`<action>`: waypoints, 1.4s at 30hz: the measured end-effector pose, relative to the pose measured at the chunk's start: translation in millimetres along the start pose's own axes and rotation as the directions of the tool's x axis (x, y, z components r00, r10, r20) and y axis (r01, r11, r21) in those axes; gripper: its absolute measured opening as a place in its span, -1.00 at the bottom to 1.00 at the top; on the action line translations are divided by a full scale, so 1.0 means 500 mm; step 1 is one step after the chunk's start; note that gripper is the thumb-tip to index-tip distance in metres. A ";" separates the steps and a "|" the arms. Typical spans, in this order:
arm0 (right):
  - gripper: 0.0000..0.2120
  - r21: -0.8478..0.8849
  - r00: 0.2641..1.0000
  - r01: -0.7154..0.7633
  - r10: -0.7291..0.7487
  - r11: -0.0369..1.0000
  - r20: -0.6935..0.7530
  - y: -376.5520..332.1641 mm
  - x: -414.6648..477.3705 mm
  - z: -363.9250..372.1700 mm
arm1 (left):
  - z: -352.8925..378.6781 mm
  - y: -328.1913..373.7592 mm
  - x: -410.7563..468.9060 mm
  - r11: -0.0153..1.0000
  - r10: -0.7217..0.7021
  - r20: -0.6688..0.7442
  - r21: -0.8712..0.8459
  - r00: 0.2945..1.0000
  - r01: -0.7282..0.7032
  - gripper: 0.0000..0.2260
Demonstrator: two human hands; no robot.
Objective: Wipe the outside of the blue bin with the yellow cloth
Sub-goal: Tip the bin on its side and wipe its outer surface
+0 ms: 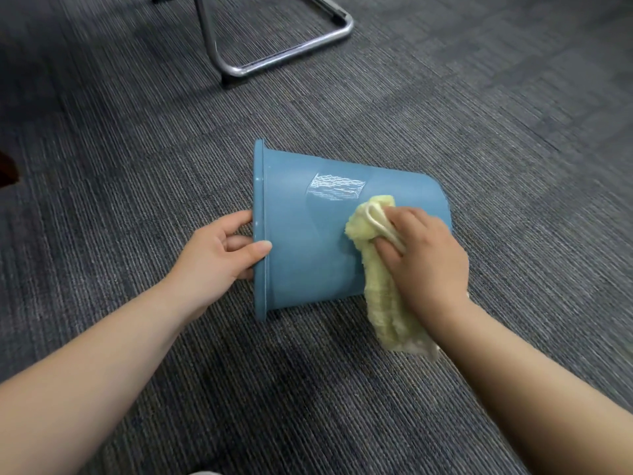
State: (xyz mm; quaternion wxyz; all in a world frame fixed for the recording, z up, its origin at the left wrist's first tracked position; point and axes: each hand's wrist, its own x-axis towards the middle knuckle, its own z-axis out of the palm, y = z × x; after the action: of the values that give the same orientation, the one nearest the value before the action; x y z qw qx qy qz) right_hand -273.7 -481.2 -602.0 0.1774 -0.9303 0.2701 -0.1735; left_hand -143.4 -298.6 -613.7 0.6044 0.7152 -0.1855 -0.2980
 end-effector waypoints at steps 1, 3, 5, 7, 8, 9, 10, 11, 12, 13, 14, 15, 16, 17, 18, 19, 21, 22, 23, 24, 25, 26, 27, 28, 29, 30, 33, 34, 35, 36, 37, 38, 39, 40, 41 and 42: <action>-0.73 -0.007 1.000 0.006 -0.006 1.000 -0.009 0.000 -0.004 -0.001 | 0.001 -0.001 -0.001 1.000 -0.003 -0.002 0.002 1.000 0.003 -0.63; -0.75 0.018 0.996 0.092 -0.092 0.996 0.002 -0.016 -0.018 -0.001 | 0.003 -0.003 -0.004 1.000 -0.009 -0.007 0.003 1.000 0.009 -0.61; -0.73 0.031 0.976 0.212 -0.213 0.977 0.046 -0.035 -0.040 0.001 | 0.004 -0.003 -0.008 1.000 -0.013 -0.010 -0.001 1.000 0.013 -0.60; -0.72 -0.014 0.958 0.275 -0.272 0.961 0.095 -0.024 -0.051 -0.002 | 0.006 0.000 -0.009 1.000 -0.016 -0.015 -0.004 1.000 0.016 -0.61; -0.72 -0.035 0.961 0.263 -0.259 0.964 0.102 -0.007 -0.050 -0.005 | 0.006 0.003 -0.008 1.000 -0.018 -0.018 -0.004 1.000 0.018 -0.62; -0.73 -0.045 0.975 0.208 -0.203 0.977 0.092 0.014 -0.047 -0.009 | 0.007 0.006 -0.007 1.000 -0.020 -0.020 -0.006 1.000 0.020 -0.62; -0.73 -0.050 0.991 0.113 -0.109 0.992 0.073 0.037 -0.042 -0.014 | 0.007 0.009 -0.006 1.000 -0.021 -0.021 -0.011 1.000 0.021 -0.62; -0.72 -0.055 0.998 0.006 -0.003 0.998 0.064 0.060 -0.038 -0.018 | 0.008 0.011 -0.005 1.000 -0.022 -0.023 -0.016 0.999 0.022 -0.62; -0.72 -0.056 0.996 -0.075 0.077 0.996 0.046 0.079 -0.034 -0.022 | 0.009 0.012 -0.004 1.000 -0.023 -0.024 -0.018 0.999 0.023 -0.62; -0.73 -0.052 0.993 -0.114 0.116 0.992 0.022 0.090 -0.033 -0.022 | 0.010 0.013 -0.004 1.000 -0.024 -0.024 -0.017 0.999 0.024 -0.63; -0.74 -0.046 0.992 -0.123 0.123 0.991 0.010 0.091 -0.034 -0.021 | 0.010 0.013 -0.004 1.000 -0.024 -0.026 -0.013 0.999 0.024 -0.62; -0.74 -0.039 0.994 -0.105 0.106 0.994 0.013 0.083 -0.038 -0.018 | 0.010 0.013 -0.004 1.000 -0.024 -0.028 -0.009 0.999 0.024 -0.61; -0.74 -0.027 0.998 -0.064 0.064 0.998 0.027 0.069 -0.044 -0.015 | 0.010 0.012 -0.005 1.000 -0.023 -0.030 -0.004 0.999 0.023 -0.60; -0.75 -0.007 0.999 0.004 -0.004 1.000 0.045 0.054 -0.051 -0.012 | 0.010 0.012 -0.006 1.000 -0.021 -0.030 0.000 0.999 0.021 -0.59; -0.75 0.005 0.995 0.079 -0.079 0.997 0.060 0.041 -0.059 -0.010 | 0.009 0.012 -0.007 1.000 -0.018 -0.029 0.005 0.999 0.018 -0.59; -0.75 -0.007 0.988 0.140 -0.139 0.990 0.074 0.033 -0.064 -0.009 | 0.009 0.012 -0.007 1.000 -0.015 -0.029 0.006 0.999 0.015 -0.59; -0.75 -0.053 0.982 0.180 -0.176 0.982 0.070 0.046 -0.057 -0.014 | 0.008 0.013 -0.004 1.000 -0.013 -0.028 0.002 1.000 0.013 -0.61; -0.76 -0.065 0.990 0.132 -0.129 0.989 0.050 0.063 -0.049 -0.018 | 0.008 0.014 -0.002 1.000 -0.014 -0.026 0.000 1.000 0.014 -0.61; -0.76 -0.069 0.999 0.046 -0.045 0.997 0.018 0.083 -0.039 -0.021 | 0.008 0.014 -0.001 1.000 -0.016 -0.024 -0.001 1.000 0.016 -0.61; -0.75 -0.069 0.998 -0.058 0.058 0.996 -0.005 0.107 -0.029 -0.024 | 0.008 0.014 0.000 1.000 -0.017 -0.024 -0.002 1.000 0.017 -0.62; -0.75 -0.071 0.990 -0.143 0.141 0.987 -0.027 0.127 -0.020 -0.026 | 0.009 0.014 -0.001 1.000 -0.019 -0.025 -0.004 1.000 0.019 -0.62; -0.76 -0.073 0.982 -0.190 0.187 0.979 -0.040 0.138 -0.015 -0.028 | 0.009 0.014 -0.002 1.000 -0.020 -0.025 -0.004 0.999 0.020 -0.63; -0.77 -0.070 0.978 -0.205 0.201 0.976 -0.049 0.142 -0.013 -0.028 | 0.010 0.014 -0.003 1.000 -0.022 -0.024 -0.001 0.999 0.022 -0.65; -0.78 -0.061 0.979 -0.199 0.196 0.978 -0.050 0.137 -0.015 -0.026 | 0.011 0.013 -0.004 1.000 -0.023 -0.022 0.003 1.000 0.023 -0.68; -0.78 -0.046 0.983 -0.179 0.177 0.983 -0.038 0.127 -0.019 -0.024 | 0.012 0.014 -0.006 1.000 -0.026 -0.017 0.007 1.000 0.026 -0.70; -0.77 -0.028 0.990 -0.143 0.143 0.989 -0.013 0.114 -0.026 -0.022 | 0.013 0.014 -0.007 1.000 -0.029 -0.014 0.008 0.999 0.029 -0.72; -0.74 -0.009 0.997 0.025 -0.025 1.000 0.073 0.069 -0.045 -0.016 | 0.016 0.017 -0.011 0.999 -0.042 -0.014 0.015 0.999 0.042 -0.74; -0.73 -0.012 0.995 0.061 -0.060 0.998 0.082 0.060 -0.047 -0.015 | 0.016 0.017 -0.013 0.999 -0.045 -0.014 0.017 0.999 0.046 -0.75; -0.73 -0.014 0.994 0.069 -0.068 0.997 0.086 0.055 -0.046 -0.016 | 0.017 0.017 -0.015 0.999 -0.049 -0.015 0.015 0.999 0.049 -0.76; -0.73 -0.012 0.994 0.056 -0.055 0.998 0.089 0.053 -0.044 -0.017 | 0.017 0.018 -0.016 0.999 -0.052 -0.018 0.011 0.998 0.052 -0.76; -0.73 -0.006 0.996 0.032 -0.032 0.999 0.088 0.056 -0.041 -0.019 | 0.018 0.019 -0.017 0.999 -0.052 -0.023 0.008 0.998 0.052 -0.76; -0.73 0.002 0.996 0.003 -0.003 1.000 0.084 0.061 -0.039 -0.022 | 0.019 0.019 -0.017 0.999 -0.050 -0.031 0.006 0.998 0.050 -0.76; -0.73 0.016 0.997 -0.029 0.028 0.999 0.078 0.067 -0.038 -0.026 | 0.021 0.020 -0.018 0.999 -0.048 -0.039 0.003 0.998 0.048 -0.76; -0.75 0.037 0.996 -0.065 0.062 0.997 0.069 0.072 -0.038 -0.031 | 0.022 0.021 -0.020 0.999 -0.046 -0.045 -0.005 0.998 0.046 -0.77; -0.76 0.065 0.994 -0.098 0.094 0.993 0.057 0.075 -0.039 -0.036 | 0.024 0.021 -0.022 0.999 -0.046 -0.048 -0.017 0.998 0.045 -0.77; -0.78 0.101 0.991 -0.127 0.123 0.987 0.044 0.076 -0.042 -0.042 | 0.026 0.022 -0.023 0.998 -0.048 -0.045 -0.032 0.998 0.047 -0.77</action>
State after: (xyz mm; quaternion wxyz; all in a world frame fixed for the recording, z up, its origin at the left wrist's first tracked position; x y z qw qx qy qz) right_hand -315.9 -504.6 -604.4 0.2410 -0.9041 0.3154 -0.1581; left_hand -159.4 -303.2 -601.7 0.6120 0.7167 -0.1502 -0.2988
